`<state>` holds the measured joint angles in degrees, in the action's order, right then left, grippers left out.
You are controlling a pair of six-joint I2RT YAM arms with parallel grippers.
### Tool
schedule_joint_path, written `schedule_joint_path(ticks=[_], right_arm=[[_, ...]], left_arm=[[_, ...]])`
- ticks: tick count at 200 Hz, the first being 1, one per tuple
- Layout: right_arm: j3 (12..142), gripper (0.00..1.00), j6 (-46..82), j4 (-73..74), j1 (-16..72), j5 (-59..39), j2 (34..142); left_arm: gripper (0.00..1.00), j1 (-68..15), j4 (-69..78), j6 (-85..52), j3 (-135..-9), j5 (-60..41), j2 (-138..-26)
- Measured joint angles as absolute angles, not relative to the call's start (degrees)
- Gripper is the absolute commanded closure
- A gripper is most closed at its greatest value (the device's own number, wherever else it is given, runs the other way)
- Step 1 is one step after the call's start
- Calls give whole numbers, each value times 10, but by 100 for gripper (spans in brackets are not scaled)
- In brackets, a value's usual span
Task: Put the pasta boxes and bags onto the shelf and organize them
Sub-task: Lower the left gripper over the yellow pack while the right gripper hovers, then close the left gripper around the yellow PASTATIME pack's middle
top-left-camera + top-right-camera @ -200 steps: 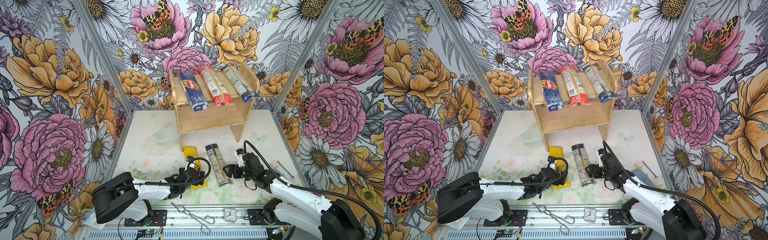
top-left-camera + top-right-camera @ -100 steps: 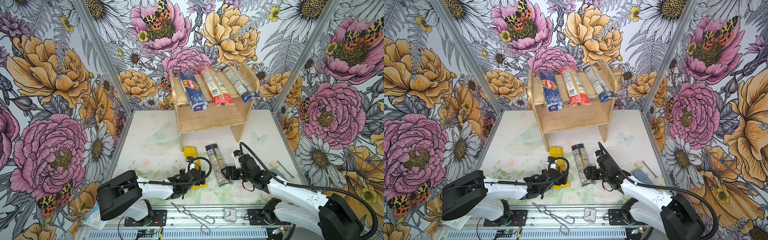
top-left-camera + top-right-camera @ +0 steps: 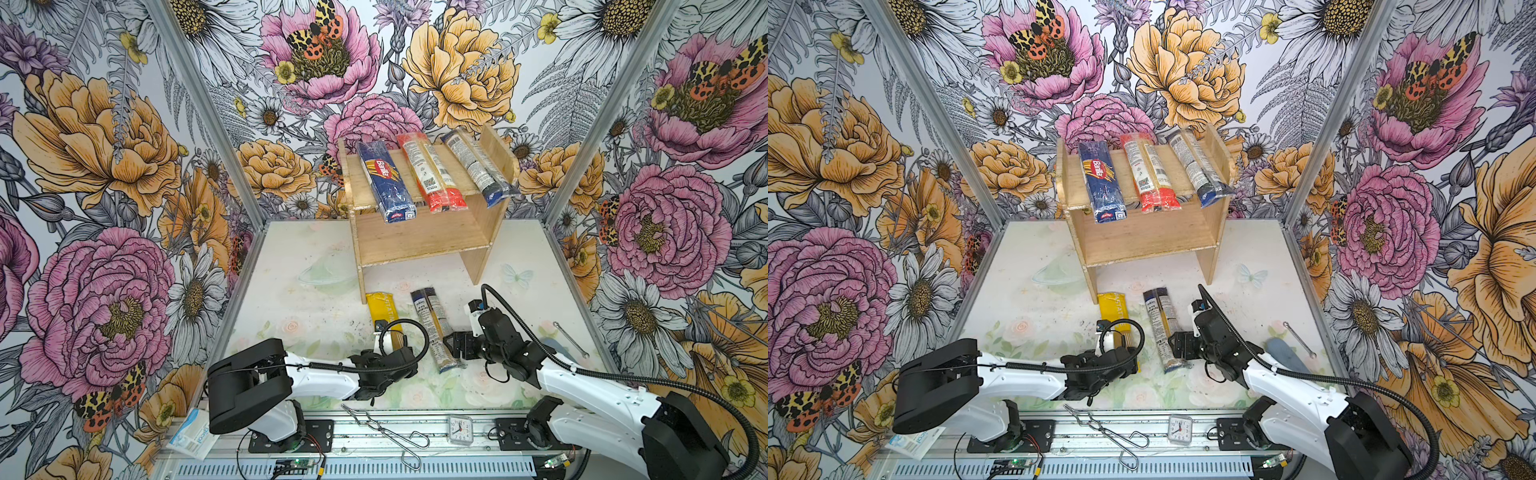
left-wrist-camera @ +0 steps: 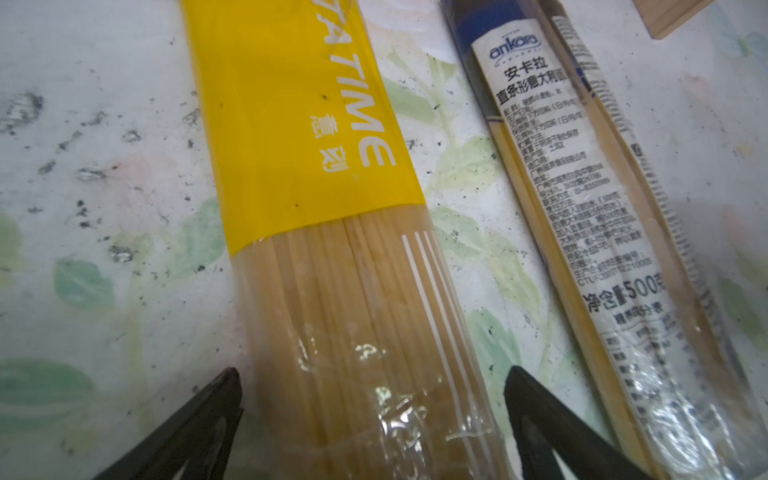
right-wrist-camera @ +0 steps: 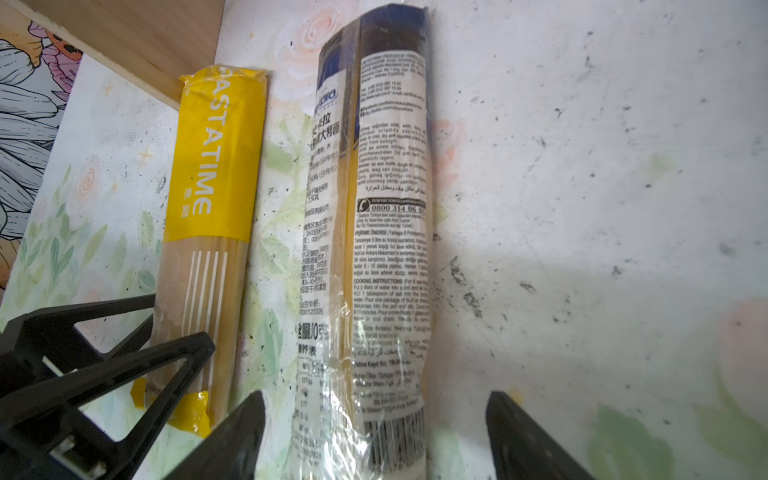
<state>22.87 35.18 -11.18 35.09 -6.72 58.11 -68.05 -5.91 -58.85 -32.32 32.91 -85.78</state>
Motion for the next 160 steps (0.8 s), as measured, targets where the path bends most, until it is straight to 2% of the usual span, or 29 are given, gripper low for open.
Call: schedule_joint_path(ticks=[77, 160], right_arm=[[225, 16, 356, -112, 351, -57, 576], [235, 16, 361, -110, 351, -51, 619]], left_arm=[[1, -684, -141, -641, -369, 358, -891], [1, -702, -221, -663, -416, 386, -936]])
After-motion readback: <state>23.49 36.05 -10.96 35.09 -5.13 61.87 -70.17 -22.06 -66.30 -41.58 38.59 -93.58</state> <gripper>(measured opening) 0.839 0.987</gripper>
